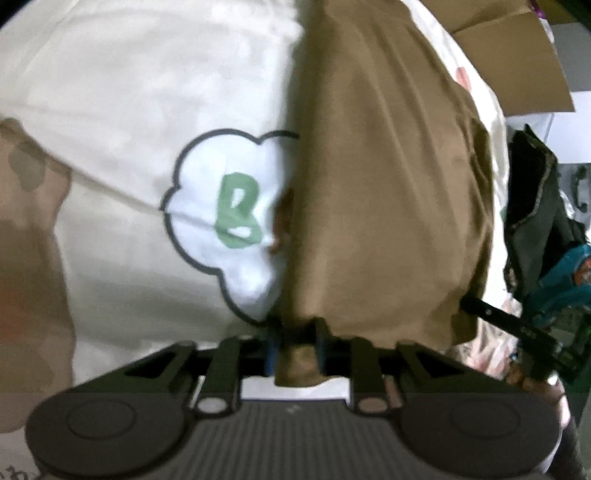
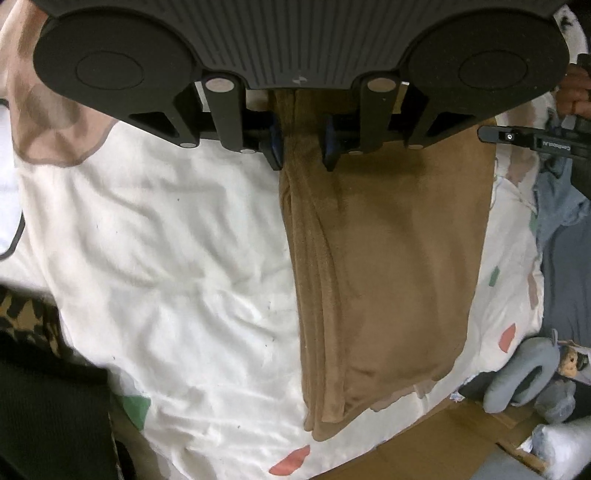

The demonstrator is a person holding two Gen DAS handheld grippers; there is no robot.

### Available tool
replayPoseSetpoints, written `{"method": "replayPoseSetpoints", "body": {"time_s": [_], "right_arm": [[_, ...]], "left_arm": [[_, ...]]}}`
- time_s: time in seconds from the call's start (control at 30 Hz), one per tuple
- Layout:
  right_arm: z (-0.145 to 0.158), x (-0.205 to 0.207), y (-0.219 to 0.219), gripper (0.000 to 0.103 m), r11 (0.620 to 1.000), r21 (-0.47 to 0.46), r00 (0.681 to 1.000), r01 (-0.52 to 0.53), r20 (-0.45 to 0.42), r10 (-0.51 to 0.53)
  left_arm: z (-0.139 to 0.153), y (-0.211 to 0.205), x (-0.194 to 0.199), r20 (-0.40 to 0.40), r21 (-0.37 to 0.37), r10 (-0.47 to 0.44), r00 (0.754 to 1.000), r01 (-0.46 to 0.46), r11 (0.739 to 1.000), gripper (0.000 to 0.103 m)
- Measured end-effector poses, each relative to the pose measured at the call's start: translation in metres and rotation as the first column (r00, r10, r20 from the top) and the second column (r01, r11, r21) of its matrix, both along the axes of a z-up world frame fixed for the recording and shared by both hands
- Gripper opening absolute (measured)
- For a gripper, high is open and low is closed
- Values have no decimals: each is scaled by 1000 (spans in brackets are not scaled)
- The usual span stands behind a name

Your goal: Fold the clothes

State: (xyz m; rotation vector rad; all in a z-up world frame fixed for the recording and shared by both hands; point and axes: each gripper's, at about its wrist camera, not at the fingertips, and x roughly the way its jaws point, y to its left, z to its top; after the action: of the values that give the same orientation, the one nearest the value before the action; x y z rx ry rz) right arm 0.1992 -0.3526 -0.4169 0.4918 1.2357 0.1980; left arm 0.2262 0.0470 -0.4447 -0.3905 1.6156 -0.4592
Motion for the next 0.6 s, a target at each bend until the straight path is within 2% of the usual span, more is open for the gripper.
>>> {"method": "replayPoseSetpoints", "body": {"time_s": [0.13, 0.23, 0.27, 0.37, 0.5, 0.6], "right_arm": [[-1, 5, -1, 36, 1000, 4, 1000, 19, -23, -19], [4, 8, 3, 39, 1000, -24, 1000, 10, -28, -10], [7, 8, 5, 44, 999, -37, 1000, 5, -24, -6], [17, 9, 7, 52, 998, -60, 1000, -2, -6, 2], [30, 18, 7, 56, 998, -63, 1000, -5, 26, 6], [39, 26, 8, 61, 998, -66, 998, -7, 54, 10]], "left_arm": [[6, 1, 6, 15, 36, 12, 1000, -13, 999, 39], [10, 2, 14, 24, 55, 26, 999, -27, 998, 39], [12, 3, 17, 26, 58, 33, 999, -34, 998, 40], [19, 3, 25, 45, 80, 38, 998, -42, 996, 41], [31, 4, 43, 93, 98, 48, 995, -57, 994, 52], [38, 8, 61, 130, 109, 39, 991, -54, 993, 53]]}}
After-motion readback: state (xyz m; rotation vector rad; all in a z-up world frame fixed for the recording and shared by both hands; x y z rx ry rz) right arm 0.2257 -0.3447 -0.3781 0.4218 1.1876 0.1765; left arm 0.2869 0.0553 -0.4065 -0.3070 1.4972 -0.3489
